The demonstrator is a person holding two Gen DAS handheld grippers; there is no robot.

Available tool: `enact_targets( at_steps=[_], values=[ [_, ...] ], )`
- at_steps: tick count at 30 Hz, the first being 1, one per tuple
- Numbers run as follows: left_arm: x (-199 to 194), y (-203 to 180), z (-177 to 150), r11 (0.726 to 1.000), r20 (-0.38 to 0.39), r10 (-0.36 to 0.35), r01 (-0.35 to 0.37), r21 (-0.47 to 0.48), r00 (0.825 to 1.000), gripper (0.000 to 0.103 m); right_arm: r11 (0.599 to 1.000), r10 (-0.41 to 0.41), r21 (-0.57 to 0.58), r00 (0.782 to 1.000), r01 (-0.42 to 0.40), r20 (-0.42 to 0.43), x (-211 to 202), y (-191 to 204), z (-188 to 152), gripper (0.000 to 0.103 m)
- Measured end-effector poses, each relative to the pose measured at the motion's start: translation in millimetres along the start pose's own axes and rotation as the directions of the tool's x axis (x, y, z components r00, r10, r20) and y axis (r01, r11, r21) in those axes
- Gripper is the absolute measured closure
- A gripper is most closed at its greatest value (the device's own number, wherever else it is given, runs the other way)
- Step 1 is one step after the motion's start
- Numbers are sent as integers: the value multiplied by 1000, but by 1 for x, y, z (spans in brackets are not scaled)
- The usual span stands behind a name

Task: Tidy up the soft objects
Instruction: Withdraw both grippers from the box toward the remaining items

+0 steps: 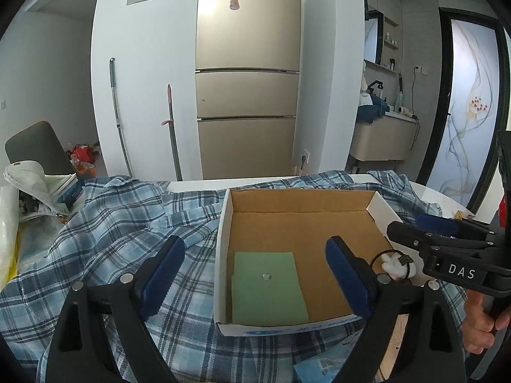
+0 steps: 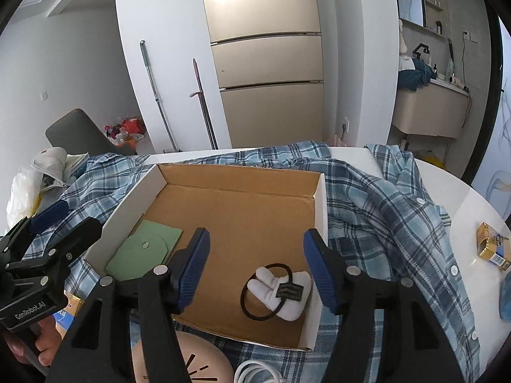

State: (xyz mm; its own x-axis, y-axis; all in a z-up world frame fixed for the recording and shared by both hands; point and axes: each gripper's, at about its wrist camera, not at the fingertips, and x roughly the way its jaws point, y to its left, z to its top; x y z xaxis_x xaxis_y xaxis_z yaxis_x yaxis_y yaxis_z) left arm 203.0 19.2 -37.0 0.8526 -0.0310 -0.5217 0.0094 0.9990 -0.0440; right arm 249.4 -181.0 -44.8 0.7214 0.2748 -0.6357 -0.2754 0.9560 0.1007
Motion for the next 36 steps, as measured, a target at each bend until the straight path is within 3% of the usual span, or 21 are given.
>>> enact_targets(
  at_steps=[3,7,11,18,24,25,28,30,36],
  values=[
    [6,-3,-2,1000,-37,18,-17,20,999,11,1000,22,7,998,-22,-64,8,1,-1,43],
    [22,-6,-7,998,-179,46,-38,48,983,11,993,105,71,967,-91,-234,29,-2,-9,43],
    [37,-6,-17,999,-311,22,-10,41,950,13,999,32,22,970,-27,-241,27,-1,-9,43],
    [36,-3,-20,999,-444,-50,42,-28,895,19,997,57,73,955,-37,-291,24,-16,-8,44],
    [10,-12,-21,999,-420,-11,32,44,907,19,999,38,38,931,-26,-364,14,-9,-16,44],
    [3,-12,-21,999,-397,-18,34,33,917,19,999,33,24,929,-25,-367,11,-6,-19,44],
    [-30,-16,-13,999,-257,8,4,49,966,19,1000,14,6,950,-13,-311,-7,-4,-22,44],
    [-53,-20,-9,997,-179,5,8,71,984,19,1000,12,-11,966,-16,-260,-23,-3,-19,44],
    [-112,-33,0,994,-24,-8,10,110,1000,19,998,59,-29,991,-63,-120,-74,7,-11,44]
  ],
)
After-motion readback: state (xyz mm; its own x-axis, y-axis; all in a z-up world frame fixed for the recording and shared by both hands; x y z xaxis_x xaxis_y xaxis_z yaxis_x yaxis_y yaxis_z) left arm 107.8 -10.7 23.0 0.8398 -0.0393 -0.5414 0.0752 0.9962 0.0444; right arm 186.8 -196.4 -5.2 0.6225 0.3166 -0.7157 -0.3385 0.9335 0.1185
